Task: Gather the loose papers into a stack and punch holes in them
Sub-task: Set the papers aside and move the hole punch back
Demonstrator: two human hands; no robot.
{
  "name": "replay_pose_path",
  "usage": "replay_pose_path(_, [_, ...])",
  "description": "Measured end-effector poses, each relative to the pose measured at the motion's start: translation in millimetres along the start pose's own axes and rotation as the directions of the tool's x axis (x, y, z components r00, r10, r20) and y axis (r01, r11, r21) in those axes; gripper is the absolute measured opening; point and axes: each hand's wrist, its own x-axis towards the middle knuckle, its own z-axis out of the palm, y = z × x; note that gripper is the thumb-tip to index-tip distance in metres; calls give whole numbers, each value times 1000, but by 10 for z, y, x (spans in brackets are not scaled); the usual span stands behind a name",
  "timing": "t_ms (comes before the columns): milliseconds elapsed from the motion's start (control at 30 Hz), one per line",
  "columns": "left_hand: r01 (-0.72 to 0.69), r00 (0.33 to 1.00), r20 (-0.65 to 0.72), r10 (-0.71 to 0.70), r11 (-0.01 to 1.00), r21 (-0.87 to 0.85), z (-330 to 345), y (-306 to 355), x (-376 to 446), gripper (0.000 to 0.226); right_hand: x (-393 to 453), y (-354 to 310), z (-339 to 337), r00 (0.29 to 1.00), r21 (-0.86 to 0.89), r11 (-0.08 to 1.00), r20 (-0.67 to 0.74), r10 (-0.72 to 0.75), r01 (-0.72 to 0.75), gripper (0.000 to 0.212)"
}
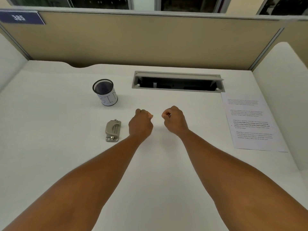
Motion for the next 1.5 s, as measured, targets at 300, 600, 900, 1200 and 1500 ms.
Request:
replay_pose_path(300, [50, 992, -114, -50, 999, -5, -486, -256, 418, 19, 441, -571, 277, 995, 21, 995, 27, -95, 95, 10])
replay_pose_path(600, [111, 973, -196, -122, 992, -66, -917, -586, 848, 19, 866, -1182, 643, 977, 73, 979, 82, -196, 190, 15])
replay_pose_path(900, [200, 930, -292, -223, 974, -108, -1151, -867, 1409, 22, 1335, -1596, 954, 963, 101, 970, 134, -235, 223, 14])
replay_pose_path(1200, [197, 954, -217, -208, 978, -71, -1238, -1260, 1667, 22, 1647, -1786, 1263, 930, 5, 957, 237, -282, 289, 17])
replay_pose_path(1500, [165, 952, -247, -183, 982, -91, -1246, -1332, 1619, 8, 1718, -1783, 1370, 929, -93, 949, 252, -270, 301, 8])
